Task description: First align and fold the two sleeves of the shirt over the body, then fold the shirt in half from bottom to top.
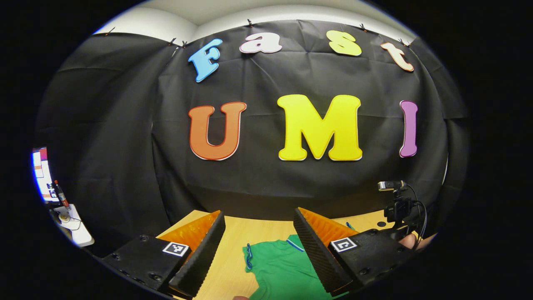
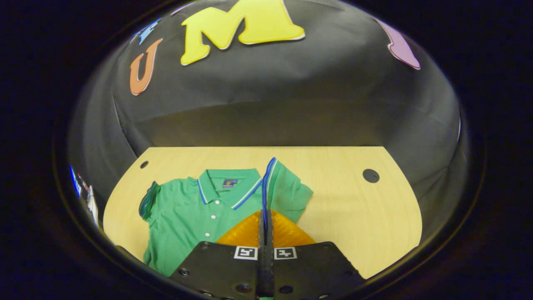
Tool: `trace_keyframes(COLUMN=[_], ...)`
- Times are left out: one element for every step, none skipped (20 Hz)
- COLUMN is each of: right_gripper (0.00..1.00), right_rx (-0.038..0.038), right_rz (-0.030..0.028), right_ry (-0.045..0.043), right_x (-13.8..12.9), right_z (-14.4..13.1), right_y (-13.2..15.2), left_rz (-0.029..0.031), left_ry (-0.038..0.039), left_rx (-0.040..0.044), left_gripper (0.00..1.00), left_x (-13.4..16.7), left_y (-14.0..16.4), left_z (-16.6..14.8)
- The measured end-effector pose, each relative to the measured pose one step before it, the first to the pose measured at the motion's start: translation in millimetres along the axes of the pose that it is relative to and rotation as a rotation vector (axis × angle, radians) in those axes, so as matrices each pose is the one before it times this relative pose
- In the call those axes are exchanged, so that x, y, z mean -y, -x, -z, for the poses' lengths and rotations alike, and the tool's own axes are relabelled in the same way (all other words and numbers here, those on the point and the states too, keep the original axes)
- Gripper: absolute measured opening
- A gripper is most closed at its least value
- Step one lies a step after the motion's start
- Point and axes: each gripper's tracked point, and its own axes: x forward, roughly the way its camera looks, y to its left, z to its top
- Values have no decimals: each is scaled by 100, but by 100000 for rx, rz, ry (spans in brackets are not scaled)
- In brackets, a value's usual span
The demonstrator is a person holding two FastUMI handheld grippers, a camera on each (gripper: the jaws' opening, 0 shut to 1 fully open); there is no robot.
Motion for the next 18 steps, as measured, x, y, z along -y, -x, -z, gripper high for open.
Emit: trace_keyframes(right_gripper=[0, 0, 2, 0, 0, 0, 0, 0, 0, 0, 0, 8, 17, 37, 57, 77, 84, 96], right_rx=[-1208, -793, -658, -770, -830, -679, -639, -1122, -972, -852, -222, 372, 1415, 1869, 1799, 1597, 1747, 1890], right_rz=[-58, 43, 109, 149, 23, 142, 351, -74, -521, -1640, -986, -1219, -673, -697, 578, 137, 353, 677], right_ry=[1055, 507, 471, 552, 896, 1022, 646, 383, 118, -174, -499, -327, 35, 217, 54, -645, -577, -610], right_x=[-1383, -893, -800, -759, -709, -631, -533, -579, -649, -746, -797, -510, -480, -466, -74, -104, -29, 142], right_z=[289, 343, 217, 385, 347, 368, 468, 251, 140, 451, -37, 33, -268, -261, -396, -254, -362, -414], right_y=[-503, -333, -418, -525, -423, -523, -706, -102, -124, -186, 245, -123, 573, 422, 610, 848, 984, 1268], left_rz=[-985, -723, -768, -978, -706, -540, -303, -73, -51, 67, 114, 199, 400, 691, 881, 1167, 1323, 1327], left_ry=[-198, -394, -567, -645, -483, -275, -206, -98, 35, 104, 88, 38, 37, 0, -13, -8, 21, 36], left_rx=[15, -142, -770, -633, -489, -226, -503, -606, -535, -719, -196, 218, 186, -92, 55, 30, 105, 192], left_gripper=[100, 100, 100, 100, 100, 100, 100, 100, 100, 100, 100, 100, 100, 100, 100, 100, 100, 100], left_x=[-862, -649, -738, -742, -638, -427, -441, -451, -326, -236, -198, -93, -47, 8, 155, 95, 155, 152], left_y=[416, 222, 290, 229, 246, 223, 179, 71, 70, 85, 19, -73, -51, -143, -142, -144, -228, -297], left_z=[87, 95, 213, 334, 196, 93, 133, 276, 285, 140, 79, 10, -96, 85, -40, 136, 24, 6])
